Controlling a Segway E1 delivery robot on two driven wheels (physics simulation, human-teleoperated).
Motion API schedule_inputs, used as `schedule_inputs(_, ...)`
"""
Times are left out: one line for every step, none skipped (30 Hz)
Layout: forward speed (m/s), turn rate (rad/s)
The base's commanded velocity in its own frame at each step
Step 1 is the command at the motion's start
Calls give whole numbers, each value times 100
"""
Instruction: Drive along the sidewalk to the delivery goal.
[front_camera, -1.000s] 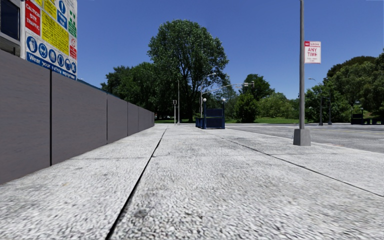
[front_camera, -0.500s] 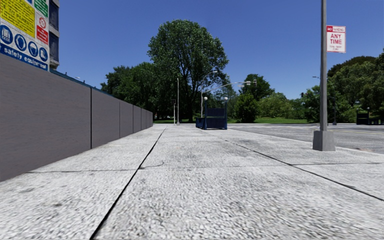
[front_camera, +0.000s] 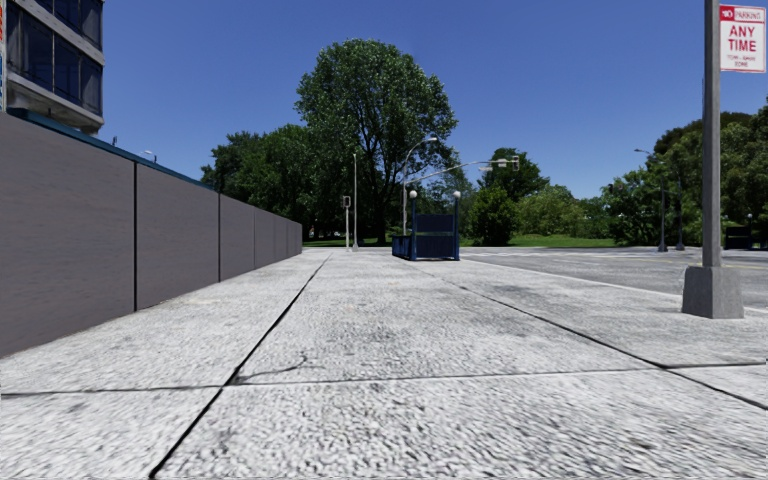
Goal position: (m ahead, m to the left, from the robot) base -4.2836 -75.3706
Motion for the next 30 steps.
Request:
schedule_inputs(195, 0)
schedule_inputs(195, 0)
schedule_inputs(195, 0)
schedule_inputs(195, 0)
schedule_inputs(195, 0)
schedule_inputs(195, 0)
schedule_inputs(195, 0)
schedule_inputs(195, 0)
schedule_inputs(195, 0)
schedule_inputs(195, 0)
schedule_inputs(195, 0)
schedule_inputs(195, 0)
schedule_inputs(195, 0)
schedule_inputs(195, 0)
schedule_inputs(195, 0)
schedule_inputs(195, 0)
schedule_inputs(195, 0)
schedule_inputs(195, 0)
schedule_inputs(195, 0)
schedule_inputs(195, 0)
schedule_inputs(195, 0)
schedule_inputs(195, 0)
schedule_inputs(195, 0)
schedule_inputs(195, 0)
schedule_inputs(195, 0)
schedule_inputs(195, 0)
schedule_inputs(195, 0)
schedule_inputs(195, 0)
schedule_inputs(195, 0)
schedule_inputs(195, 0)
